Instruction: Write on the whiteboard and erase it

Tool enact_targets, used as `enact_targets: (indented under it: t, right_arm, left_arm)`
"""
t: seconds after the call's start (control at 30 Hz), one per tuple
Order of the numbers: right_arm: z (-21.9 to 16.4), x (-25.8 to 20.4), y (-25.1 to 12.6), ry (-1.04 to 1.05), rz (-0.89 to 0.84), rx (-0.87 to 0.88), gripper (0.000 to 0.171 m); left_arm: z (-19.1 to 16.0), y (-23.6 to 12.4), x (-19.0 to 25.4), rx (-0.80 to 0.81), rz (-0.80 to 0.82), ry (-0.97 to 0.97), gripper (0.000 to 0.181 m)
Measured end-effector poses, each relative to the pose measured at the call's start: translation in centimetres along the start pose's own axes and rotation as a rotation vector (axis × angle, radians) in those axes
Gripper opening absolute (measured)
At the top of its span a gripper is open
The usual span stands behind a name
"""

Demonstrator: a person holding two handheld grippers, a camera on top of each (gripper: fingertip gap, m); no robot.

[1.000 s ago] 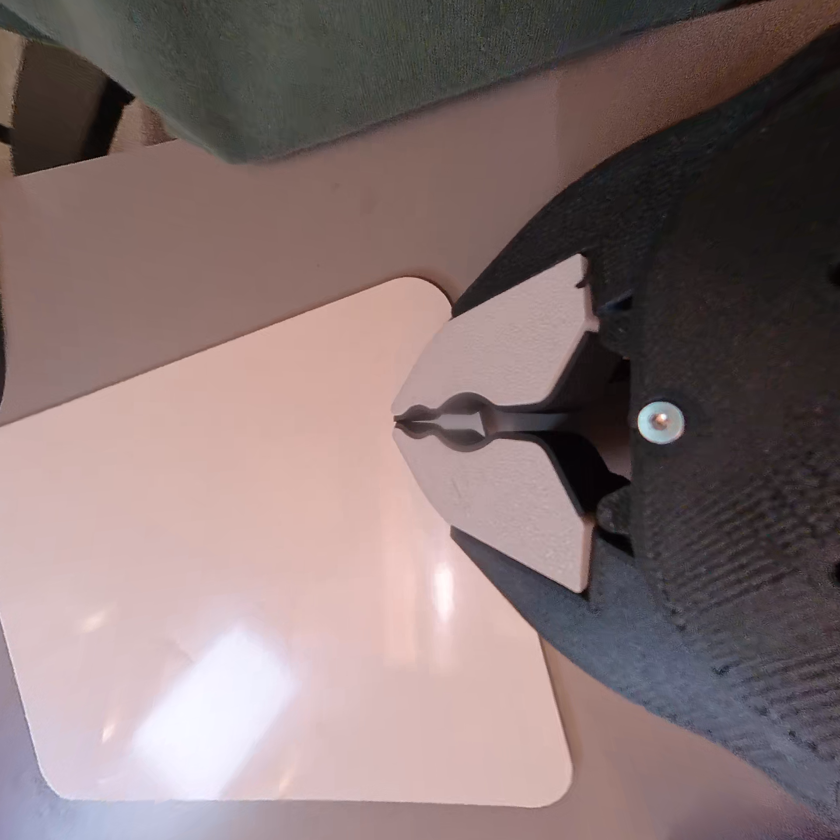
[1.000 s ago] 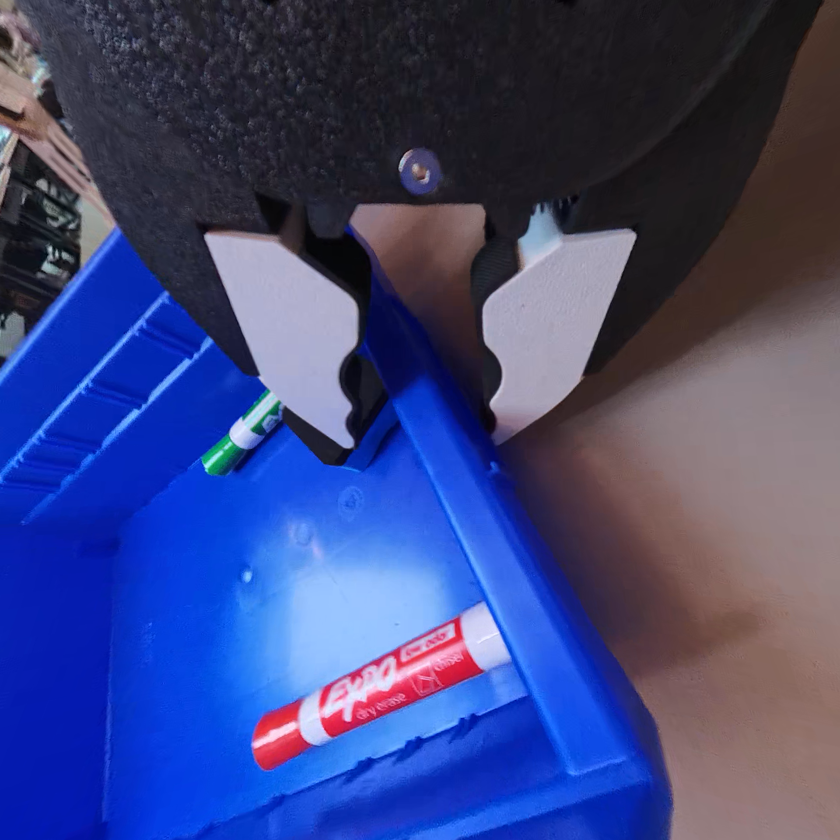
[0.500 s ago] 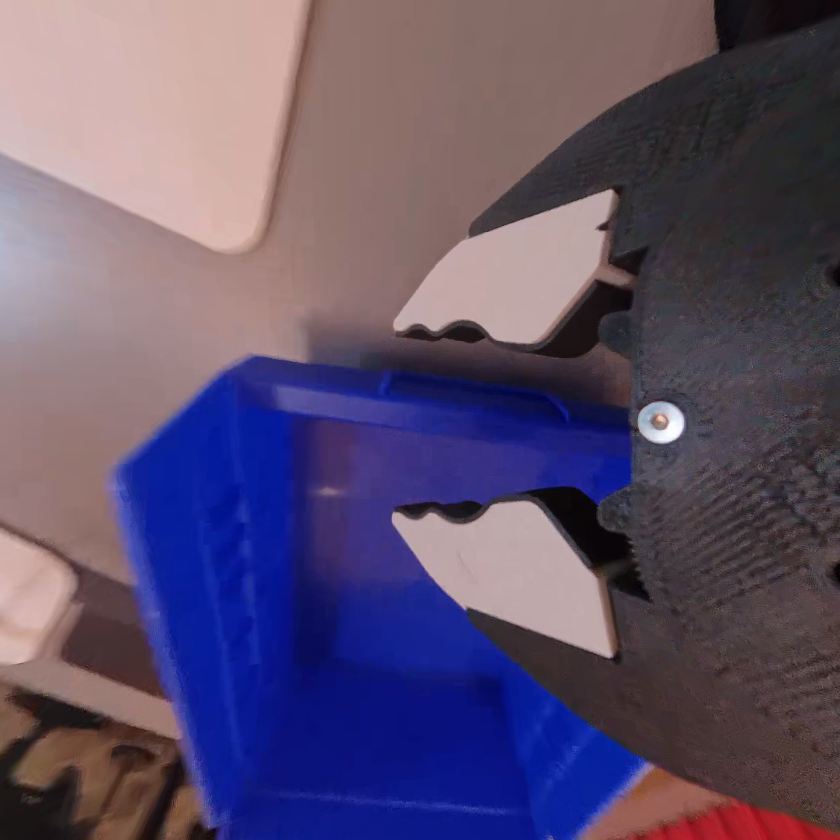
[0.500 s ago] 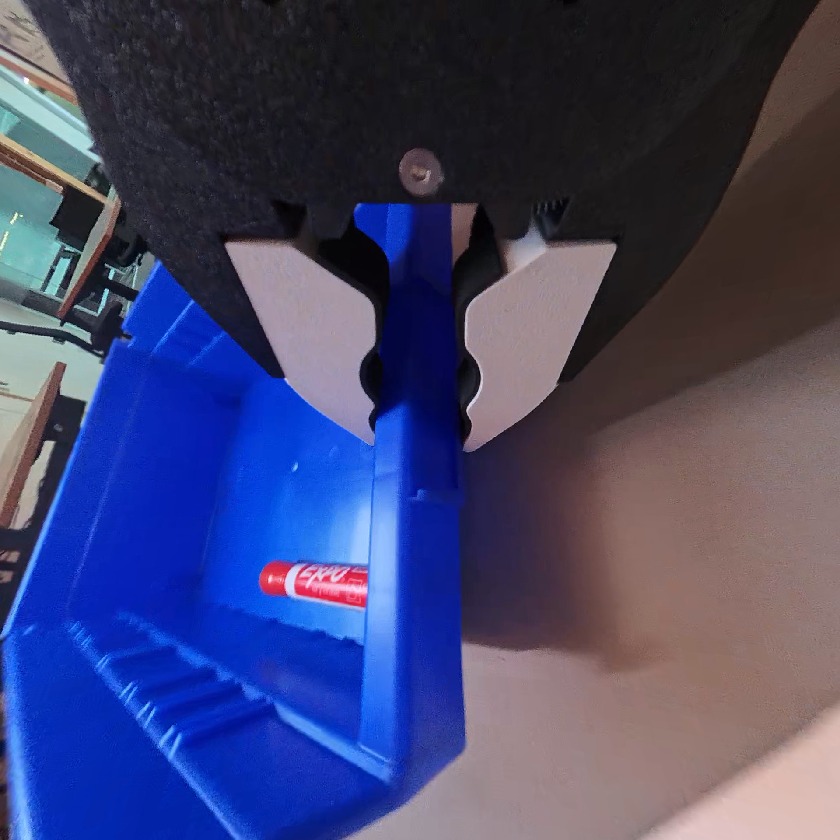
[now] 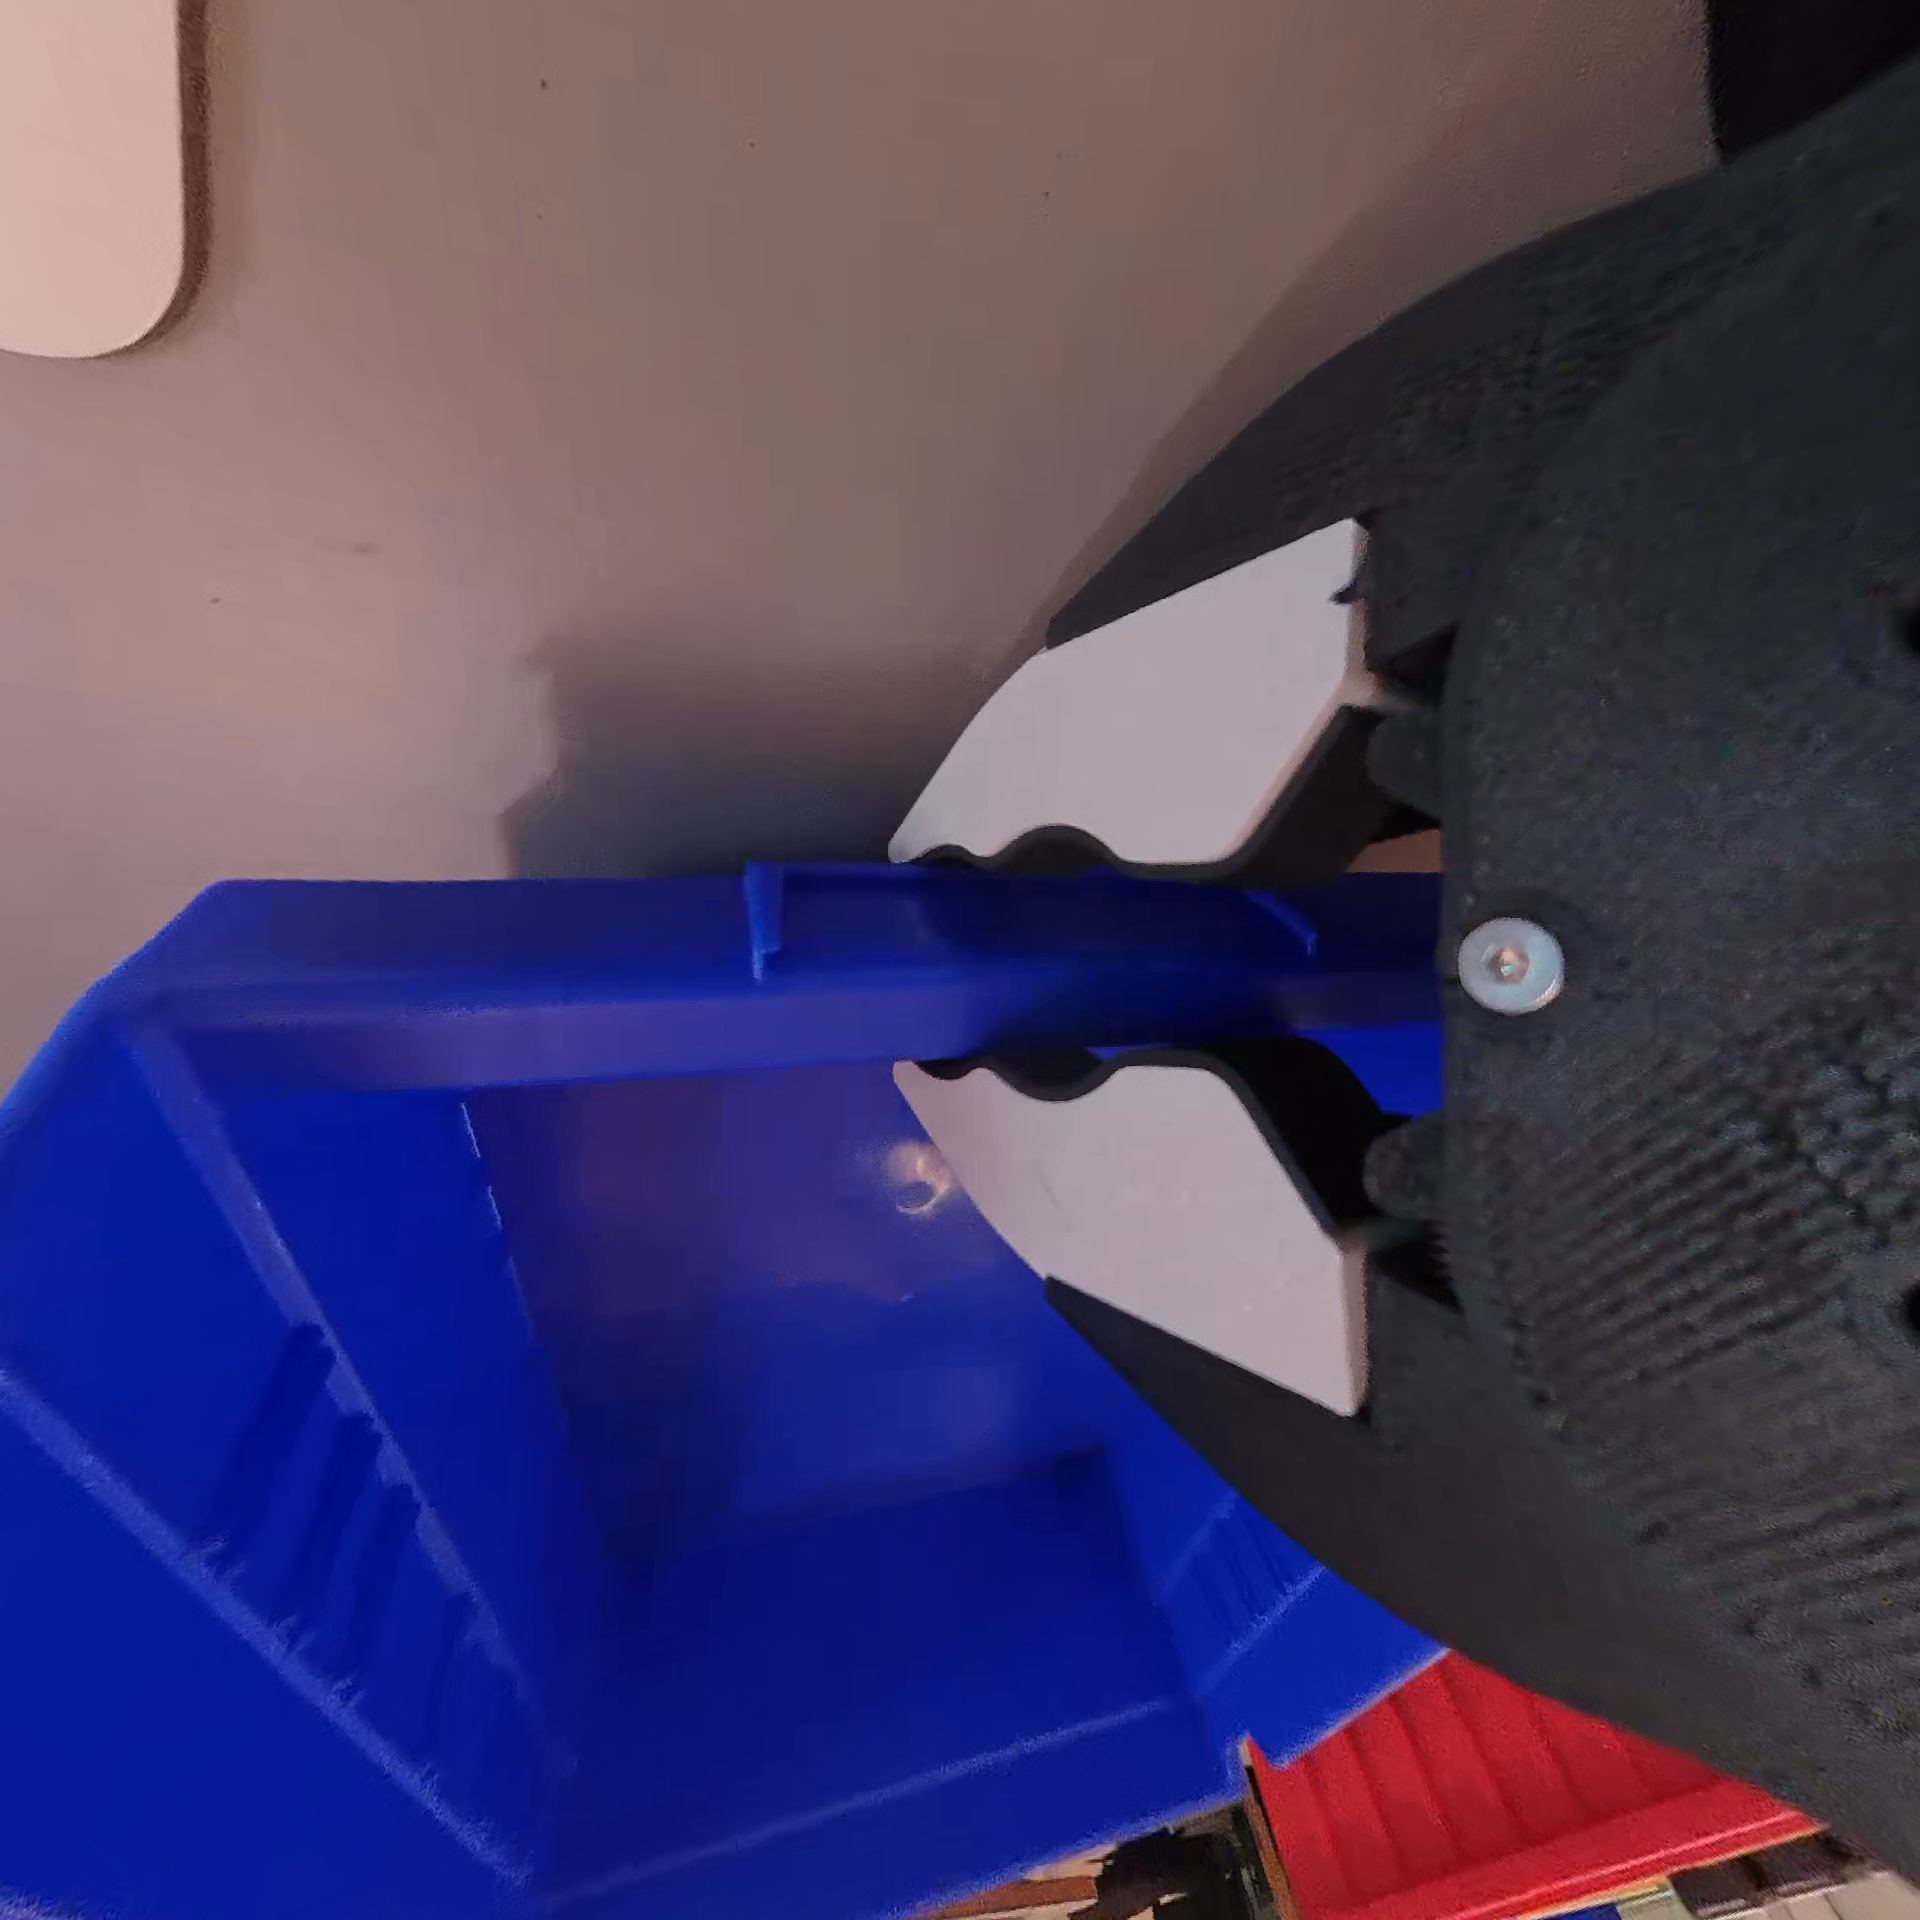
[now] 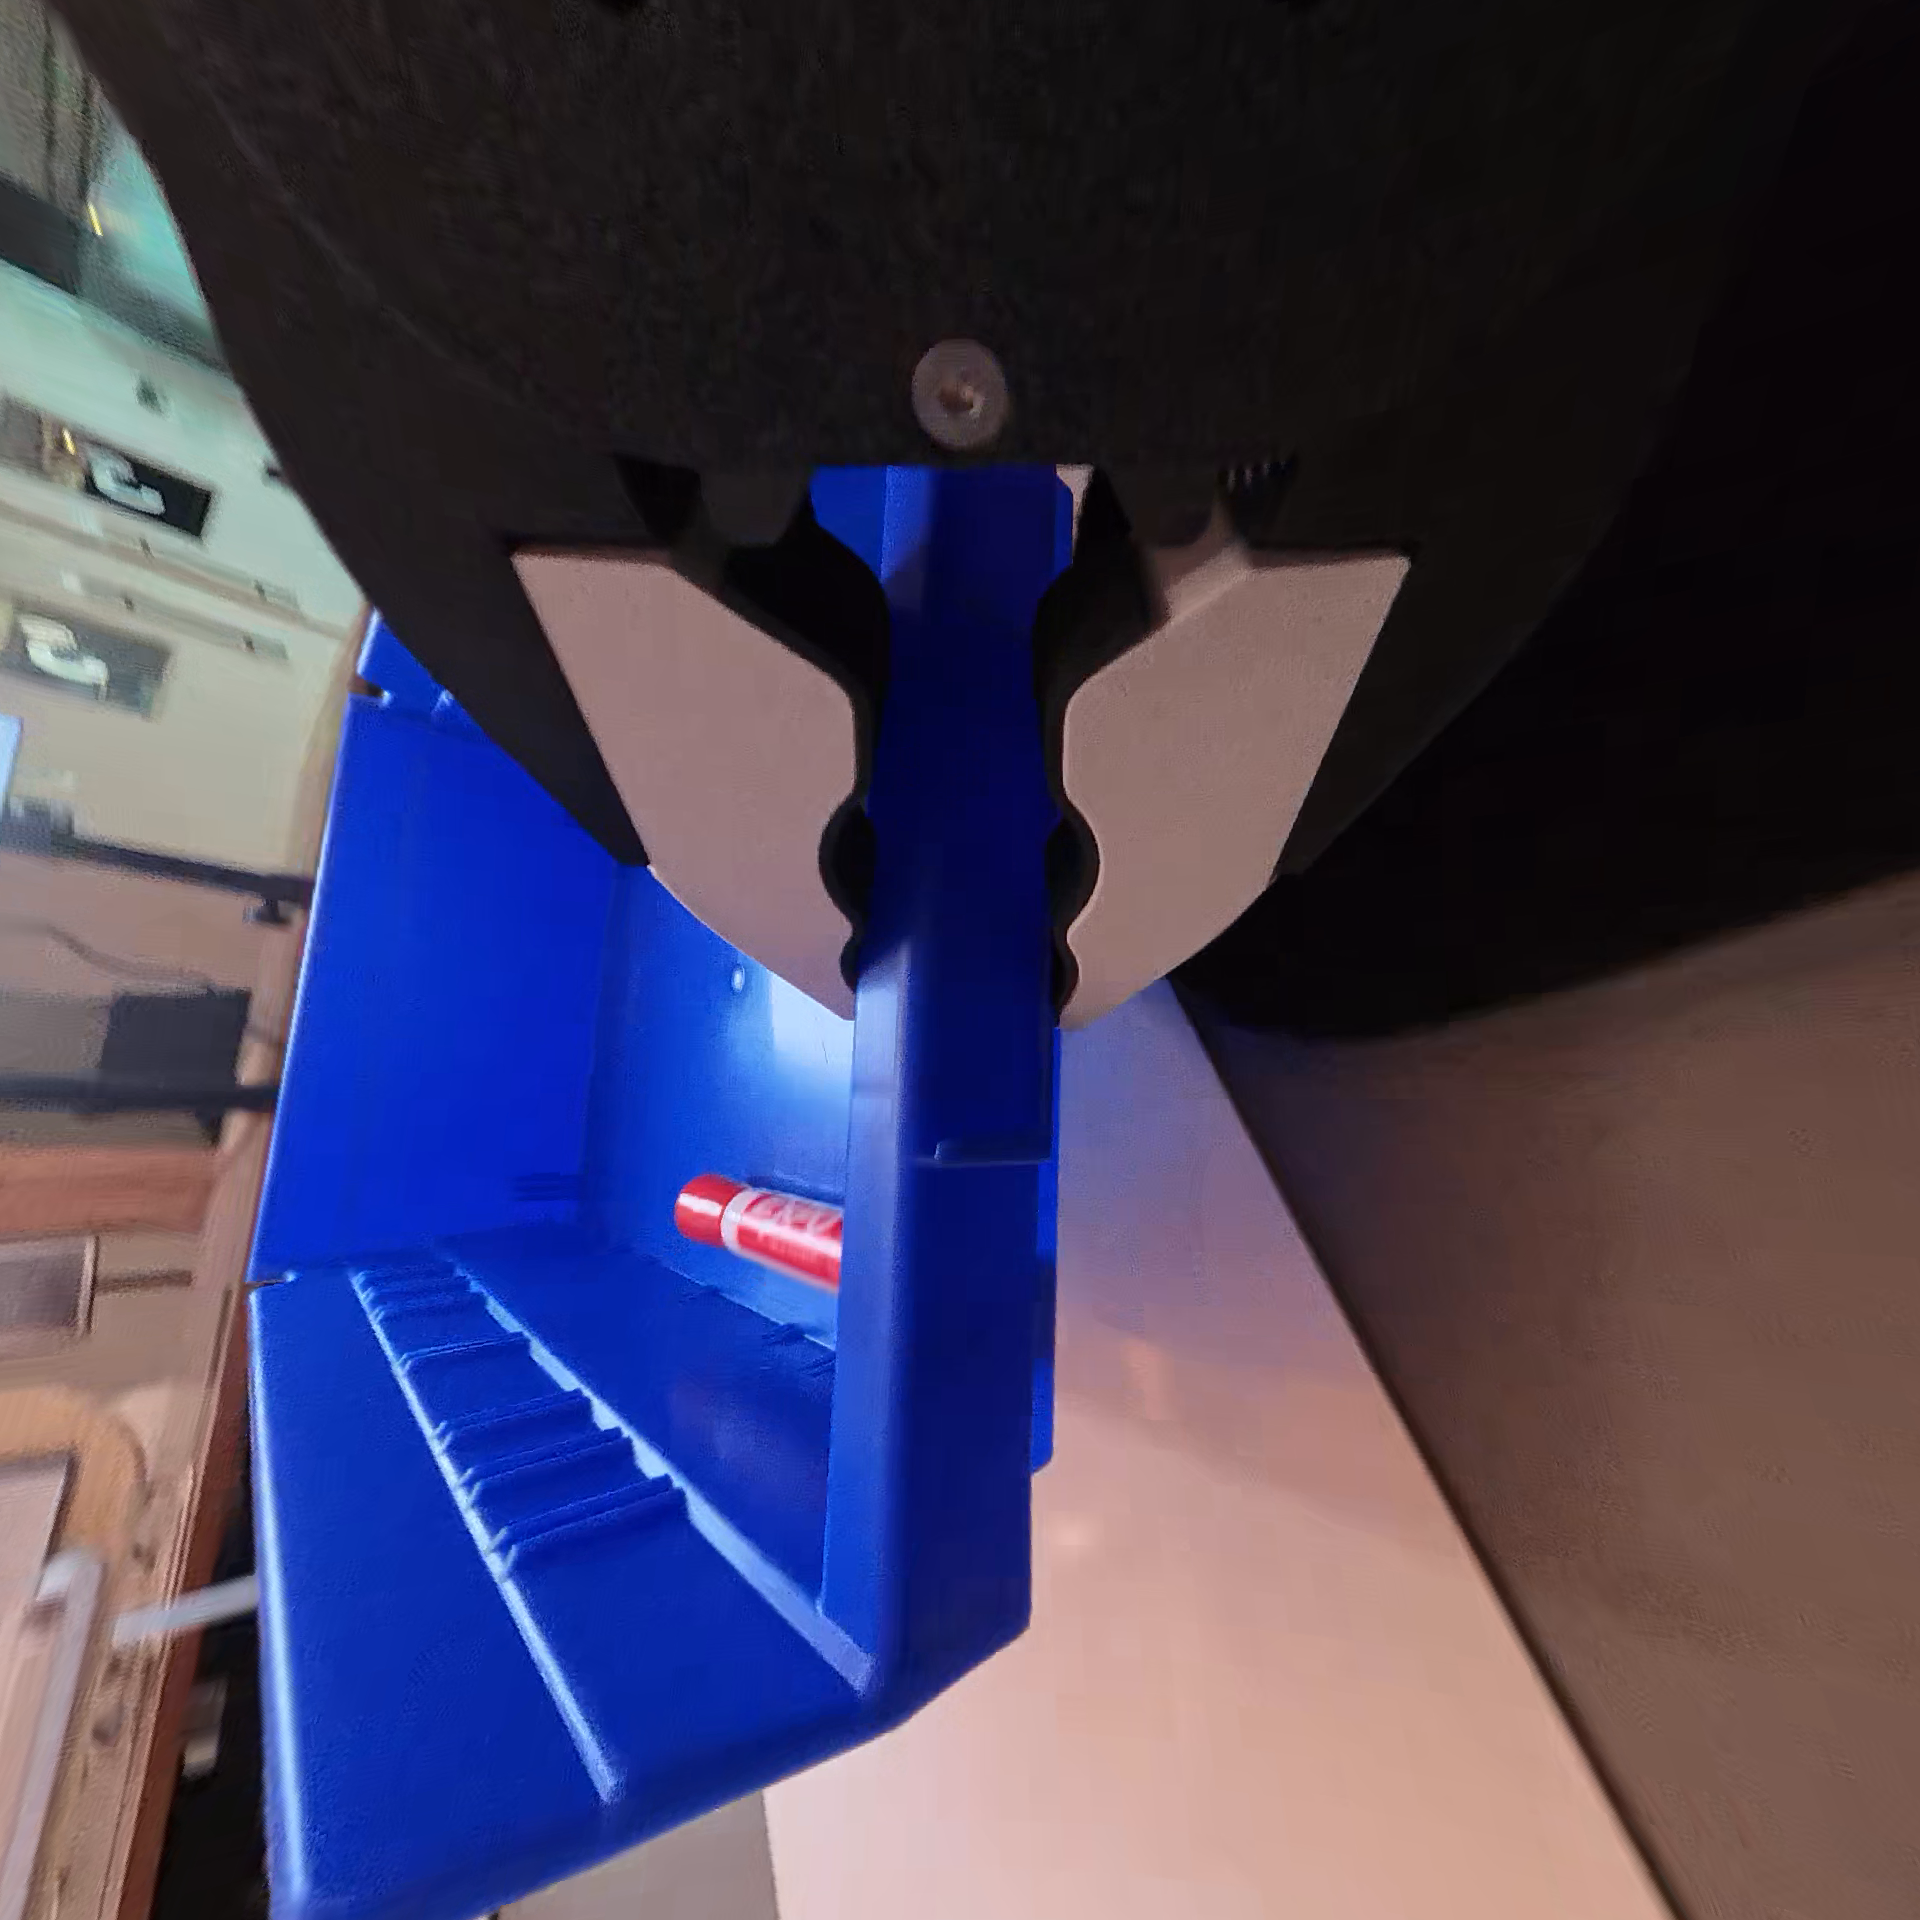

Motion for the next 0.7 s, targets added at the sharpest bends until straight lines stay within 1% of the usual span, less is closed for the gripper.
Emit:
enact_targets:
  t: [0.1, 0.17, 0.33, 0.37, 0.4, 0.43, 0.47, 0.57, 0.63, 0.7]
  right_arm:
    - [4.2, -2.1, 1.3, -0.051, 0.064, 0.111, 0.03]
    - [7.1, -3.3, 2.8, -0.093, 0.113, 0.189, 0.03]
    - [15.3, -4.7, 8.3, -0.265, 0.19, 0.405, 0.031]
    - [16.6, -4.6, 9.6, -0.298, 0.181, 0.435, 0.032]
    - [17.9, -4.0, 10.9, -0.334, 0.137, 0.46, 0.035]
    - [19.0, -3.2, 11.8, -0.368, 0.076, 0.483, 0.045]
    - [20.0, -2.7, 12.4, -0.378, 0.051, 0.503, 0.05]
    - [22.1, -1.9, 12.2, -0.272, 0.086, 0.584, 0.05]
    - [22.3, -1.3, 11.8, -0.189, 0.088, 0.603, 0.055]
    - [22.0, -0.9, 11.4, -0.059, 0.109, 0.625, 0.056]
  left_arm:
    - [0.1, -2.0, -1.8, 0.028, 0.113, 0.019, 0.03]
    - [0.4, -3.3, -2.3, 0.05, 0.128, -0.01, 0.03]
    - [1.9, -6.3, -3.4, 0.109, 0.22, -0.007, 0.03]
    - [2.3, -7.0, -3.9, 0.124, 0.246, -0.011, 0.03]
    - [2.7, -7.8, -4.4, 0.135, 0.271, -0.016, 0.03]
    - [3.1, -8.5, -5.0, 0.144, 0.299, -0.021, 0.03]
    - [3.4, -9.3, -5.6, 0.15, 0.329, -0.02, 0.03]
    - [4.2, -11.3, -7.1, 0.15, 0.392, 0.02, 0.03]
    - [4.9, -12.1, -7.5, 0.163, 0.401, 0.042, 0.03]
    - [6.0, -12.5, -7.2, 0.19, 0.394, 0.063, 0.031]
Point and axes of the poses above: each gripper's, where its closed fingertips meet, y out along the fingers, z out of its top, x = y × z across the jaws, the point moved 1 cm from there along -y, back along the fingers, and after that the axes turned 12 degrees about x, right-handed, at the moved point
